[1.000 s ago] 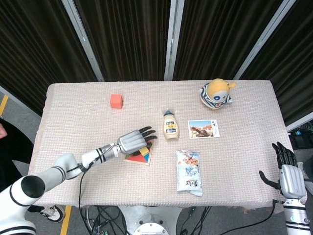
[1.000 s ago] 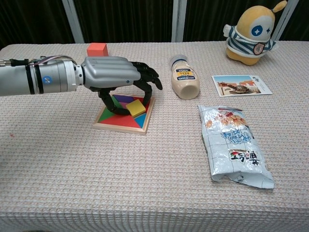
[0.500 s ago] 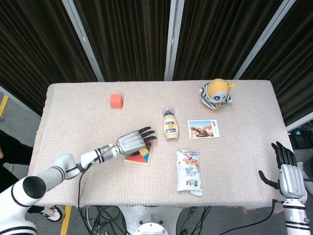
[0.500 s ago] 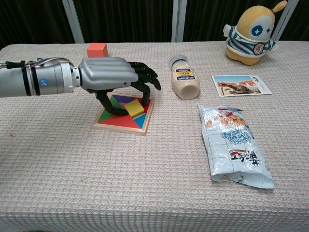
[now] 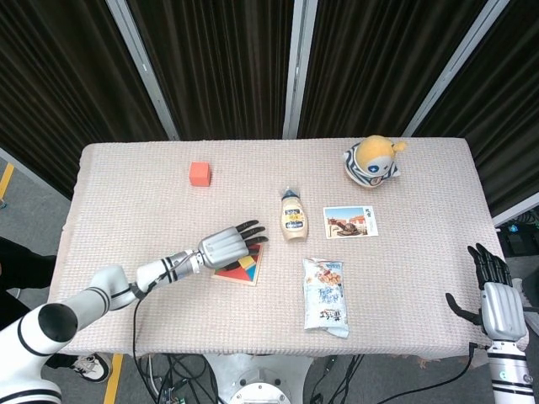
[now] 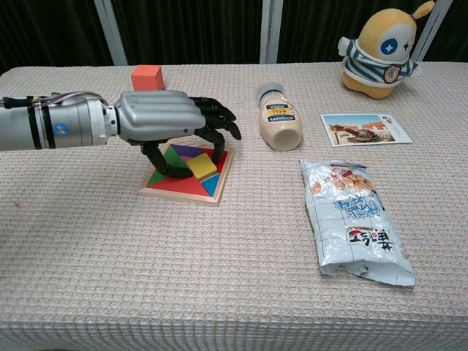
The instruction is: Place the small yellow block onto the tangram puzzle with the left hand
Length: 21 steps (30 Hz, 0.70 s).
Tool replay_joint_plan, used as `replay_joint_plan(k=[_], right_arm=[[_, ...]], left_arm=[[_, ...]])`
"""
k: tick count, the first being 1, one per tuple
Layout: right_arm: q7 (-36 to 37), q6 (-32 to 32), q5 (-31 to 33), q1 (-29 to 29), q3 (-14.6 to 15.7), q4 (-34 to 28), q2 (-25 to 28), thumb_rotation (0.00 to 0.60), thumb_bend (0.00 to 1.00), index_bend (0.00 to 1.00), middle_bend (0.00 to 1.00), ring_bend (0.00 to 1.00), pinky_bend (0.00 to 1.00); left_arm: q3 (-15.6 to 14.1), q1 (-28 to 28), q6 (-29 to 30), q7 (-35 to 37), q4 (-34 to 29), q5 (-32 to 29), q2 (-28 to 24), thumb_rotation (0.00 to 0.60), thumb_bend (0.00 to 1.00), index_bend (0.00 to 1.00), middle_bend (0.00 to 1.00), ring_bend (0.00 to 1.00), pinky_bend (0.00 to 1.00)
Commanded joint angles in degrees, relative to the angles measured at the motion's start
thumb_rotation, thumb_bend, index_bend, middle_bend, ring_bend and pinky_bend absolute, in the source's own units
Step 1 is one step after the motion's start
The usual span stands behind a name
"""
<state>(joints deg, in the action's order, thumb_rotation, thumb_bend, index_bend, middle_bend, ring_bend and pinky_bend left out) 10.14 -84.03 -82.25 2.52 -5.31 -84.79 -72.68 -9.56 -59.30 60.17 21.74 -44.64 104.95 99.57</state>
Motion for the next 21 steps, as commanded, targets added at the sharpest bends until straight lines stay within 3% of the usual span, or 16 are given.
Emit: replay_joint_plan(k=[1, 7, 16, 21], right_arm=[[0.0, 0.0, 0.0, 0.0, 0.0, 0.0, 0.0, 0.6, 0.18, 0.0, 0.0, 0.0, 0.0], [0.0, 0.0, 0.1, -0.1, -0.1, -0.1, 0.1, 0.6, 0.18, 0.0, 0.0, 0.0, 0.0], [-0.1, 0.1, 0.1, 0.1, -0.1, 0.0, -0.1, 0.6, 0.18, 0.0, 0.0, 0.0, 0.0], [0.6, -0.3, 0.1, -0.1, -0.2, 0.3, 0.0, 0.6, 0.18, 0.0, 0.0, 0.0, 0.0]], left_arm=[[-0.1, 0.0, 0.2, 0.2, -0.1, 0.0, -0.1, 0.6, 0.3, 0.29, 0.13, 0.0, 0.04], [-0.3, 0.1, 0.4, 0.9, -0.7, -0.1, -0.5, 0.6, 0.3, 0.17, 0.13, 0.0, 0.04], [1.7, 0.5, 1.6, 0.7, -3.5, -2.3, -3.3, 0.6, 0.3, 0.15, 0.13, 0.0, 0.04], [3.4, 2.6, 3.2, -0.6, -8.5, -5.1, -7.8, 0.6, 0.3, 0.15, 0.13, 0.0, 0.04]])
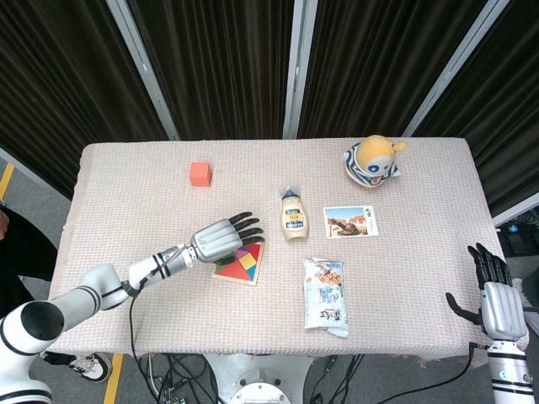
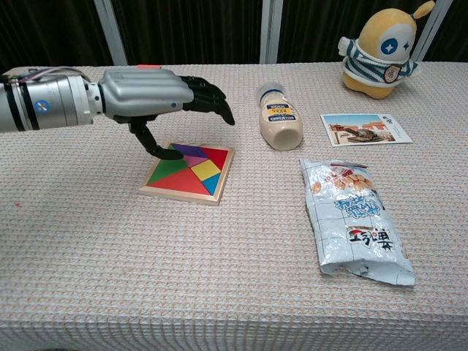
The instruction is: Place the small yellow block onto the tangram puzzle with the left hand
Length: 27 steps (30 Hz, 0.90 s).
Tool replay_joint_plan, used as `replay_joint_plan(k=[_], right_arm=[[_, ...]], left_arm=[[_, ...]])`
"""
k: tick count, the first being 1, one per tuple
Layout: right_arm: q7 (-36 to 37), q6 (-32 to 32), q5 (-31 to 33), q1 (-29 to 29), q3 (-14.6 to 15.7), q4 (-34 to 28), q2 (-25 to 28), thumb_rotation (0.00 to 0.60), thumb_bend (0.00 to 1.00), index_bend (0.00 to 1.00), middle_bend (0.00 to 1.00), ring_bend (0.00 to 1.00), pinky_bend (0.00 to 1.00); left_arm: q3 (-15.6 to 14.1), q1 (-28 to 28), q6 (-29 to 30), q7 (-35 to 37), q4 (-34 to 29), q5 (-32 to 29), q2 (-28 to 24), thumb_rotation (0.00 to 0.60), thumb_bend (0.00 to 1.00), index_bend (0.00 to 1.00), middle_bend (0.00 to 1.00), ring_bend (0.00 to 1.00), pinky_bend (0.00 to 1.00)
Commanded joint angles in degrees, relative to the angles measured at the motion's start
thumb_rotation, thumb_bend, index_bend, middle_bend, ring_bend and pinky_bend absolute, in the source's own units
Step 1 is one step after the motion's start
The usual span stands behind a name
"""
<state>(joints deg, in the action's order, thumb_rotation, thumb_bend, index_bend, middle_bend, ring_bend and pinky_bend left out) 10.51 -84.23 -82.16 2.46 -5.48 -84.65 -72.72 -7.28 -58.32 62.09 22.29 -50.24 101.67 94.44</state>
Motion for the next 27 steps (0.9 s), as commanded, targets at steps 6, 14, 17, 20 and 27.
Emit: replay_joint_plan(k=[6, 14, 17, 20, 27], right_arm=[[2.6, -0.7, -0.4, -0.3, -0.2, 1.4, 0.0, 0.6, 0.18, 0.0, 0.0, 0.0, 0.0], [4.1, 0.3, -1.0, 0.1, 0.5, 4.0, -1.7, 0.6, 0.18, 0.0, 0.0, 0.0, 0.0], [3.7, 0.3, -1.0, 0.0, 0.8, 4.2, -2.3, 0.6, 0.18, 0.0, 0.0, 0.0, 0.0], [2.9, -0.1, -0.9, -0.3, 0.9, 4.1, -2.5, 0.6, 0.18, 0.0, 0.0, 0.0, 0.0], [1.9, 0.1, -0.6, -0.6, 1.1, 3.8, -2.6, 0.6, 0.18, 0.0, 0.0, 0.0, 0.0]], left_arm=[[3.8, 12.0, 7.4, -10.6, -15.4, -11.3, -12.3, 0.6, 0.21, 0.15, 0.13, 0.0, 0.05], [4.3, 29.0, 17.5, -21.1, -32.9, -26.2, -23.1, 0.6, 0.12, 0.14, 0.14, 0.0, 0.05], [3.6, 34.4, 22.8, -22.8, -33.8, -26.9, -23.1, 0.6, 0.12, 0.14, 0.14, 0.0, 0.05], [3.1, 38.8, 26.6, -21.9, -33.0, -26.8, -21.9, 0.6, 0.12, 0.14, 0.14, 0.0, 0.05], [3.2, 44.8, 28.1, -18.7, -29.8, -27.1, -19.8, 0.6, 0.13, 0.14, 0.14, 0.0, 0.05]])
